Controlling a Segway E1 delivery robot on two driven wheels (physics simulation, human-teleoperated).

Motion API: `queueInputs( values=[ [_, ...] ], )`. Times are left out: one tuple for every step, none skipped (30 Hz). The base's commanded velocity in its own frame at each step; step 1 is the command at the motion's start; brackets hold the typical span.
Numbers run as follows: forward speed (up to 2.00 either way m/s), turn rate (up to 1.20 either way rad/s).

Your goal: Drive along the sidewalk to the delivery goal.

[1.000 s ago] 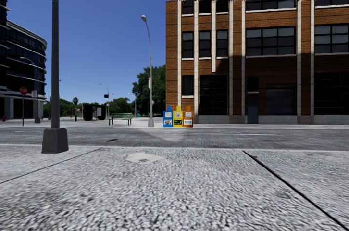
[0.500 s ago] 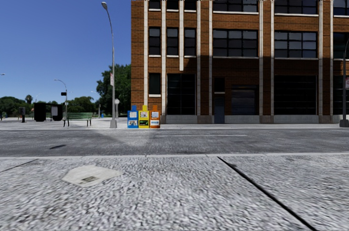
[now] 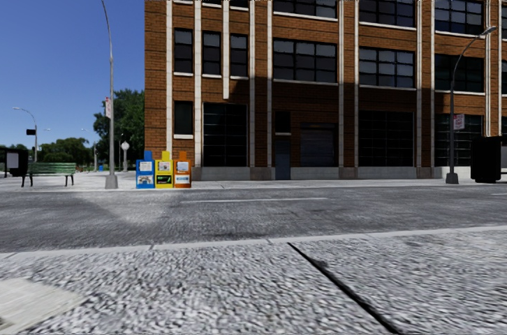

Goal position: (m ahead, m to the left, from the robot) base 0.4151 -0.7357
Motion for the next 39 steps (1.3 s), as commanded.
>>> queueInputs(
  values=[
    [1.63,-0.39],
    [1.63,-0.39],
    [1.63,-0.39],
    [1.63,-0.39],
    [1.63,-0.39],
    [1.63,-0.39],
    [1.62,-0.39],
    [1.61,-0.39],
    [1.60,-0.39],
    [1.59,-0.39],
    [1.56,-0.39],
    [1.55,-0.39],
    [1.55,-0.39],
    [1.54,-0.39],
    [1.53,-0.39],
    [1.51,-0.24],
    [1.40,0.00],
    [1.23,0.00],
    [0.41,0.00],
    [0.41,0.00],
    [0.08,0.00],
    [0.00,0.00],
    [0.00,0.00],
    [0.00,0.00],
    [0.00,0.00],
    [0.00,0.00],
    [0.00,0.00],
    [0.00,0.00],
    [0.00,0.00],
    [0.00,0.00],
    [0.00,0.00],
    [0.00,0.00],
    [0.00,0.00],
    [0.00,0.00],
    [0.00,0.00],
    [0.00,0.00],
    [0.00,0.00],
    [0.00,0.00],
    [0.00,0.00]
  ],
)
